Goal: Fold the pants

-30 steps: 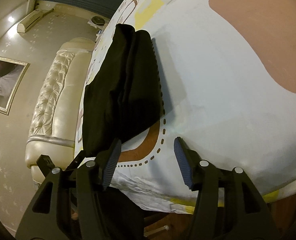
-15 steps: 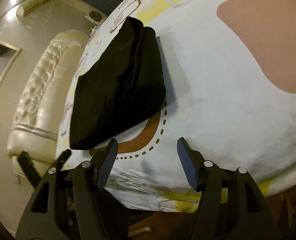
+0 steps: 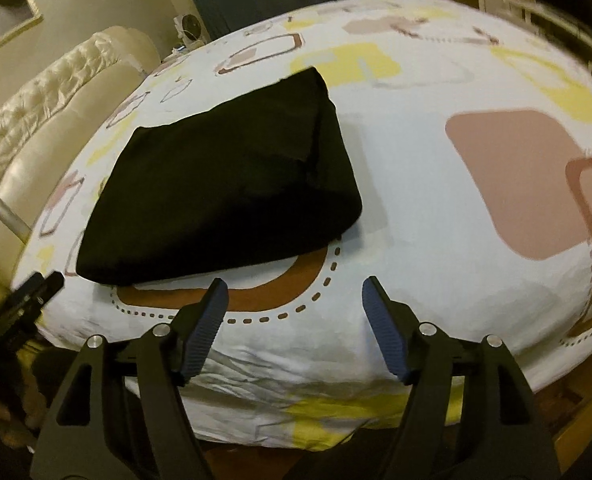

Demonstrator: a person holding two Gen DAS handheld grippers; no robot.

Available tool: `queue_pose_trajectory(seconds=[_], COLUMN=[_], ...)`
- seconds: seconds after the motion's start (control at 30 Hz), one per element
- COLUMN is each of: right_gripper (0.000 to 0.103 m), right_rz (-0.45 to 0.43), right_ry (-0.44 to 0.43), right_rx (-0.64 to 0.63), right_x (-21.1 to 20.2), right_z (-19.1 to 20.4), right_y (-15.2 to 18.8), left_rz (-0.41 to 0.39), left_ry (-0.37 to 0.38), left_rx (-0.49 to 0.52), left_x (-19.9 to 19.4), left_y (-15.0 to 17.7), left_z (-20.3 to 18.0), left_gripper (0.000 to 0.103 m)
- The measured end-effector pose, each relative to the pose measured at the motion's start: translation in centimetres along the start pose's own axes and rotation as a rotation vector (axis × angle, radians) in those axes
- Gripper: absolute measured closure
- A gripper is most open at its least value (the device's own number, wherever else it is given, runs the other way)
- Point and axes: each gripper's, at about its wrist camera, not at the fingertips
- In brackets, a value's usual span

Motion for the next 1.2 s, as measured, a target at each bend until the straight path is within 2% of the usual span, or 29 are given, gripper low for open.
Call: queue_pose_trajectory(seconds=[0.43, 0.93, 1.2], right_gripper=[0.033, 0.033, 0.033], right_rz=[-0.059, -0.065, -0.059], right_ry=[0.061, 0.055, 0.053], right_rx=[-0.089, -0.094, -0.097], right_x=[-0.2, -0.5, -0.4], right_z=[1.0, 1.0, 1.3], right_y=[0.1, 0.1, 0.3], left_rz=[-0.003, 0.006, 0.025], left_ry=[-0.017, -0.015, -0.031], left_rx=[-0.016, 0.012, -0.008], left_x=[-0.2, -0.2, 0.1], left_y=[-0.3, 0.1, 0.0], left_z=[0.2, -0.5, -0.2], left_gripper=[0.021, 0.021, 0.021])
Point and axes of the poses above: each gripper's, at about its wrist camera, not at the fingertips, and x roughly the way its jaws point, z to its left, y to its underside, and after that the axes turned 5 degrees about y, right-handed
